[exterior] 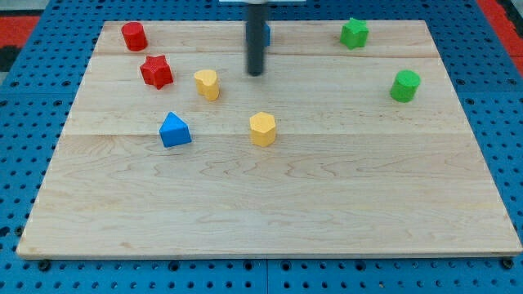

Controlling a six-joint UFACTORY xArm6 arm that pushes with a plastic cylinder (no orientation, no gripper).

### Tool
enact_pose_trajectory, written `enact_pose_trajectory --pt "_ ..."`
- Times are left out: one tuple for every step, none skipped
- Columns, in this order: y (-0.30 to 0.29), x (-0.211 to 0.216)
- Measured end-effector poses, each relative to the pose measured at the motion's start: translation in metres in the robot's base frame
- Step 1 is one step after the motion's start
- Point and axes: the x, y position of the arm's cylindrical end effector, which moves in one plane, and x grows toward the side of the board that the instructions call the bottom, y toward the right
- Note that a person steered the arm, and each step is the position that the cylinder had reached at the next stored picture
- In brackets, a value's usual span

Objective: Slide the red star towards the top left side of the blue triangle

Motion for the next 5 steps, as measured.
enact_pose_trajectory --pt "-0.060 -0.018" --pt "-0.094 -0.034" --pt "-0.112 -0.004" --pt "-0.132 0.032" --pt "-0.126 0.040"
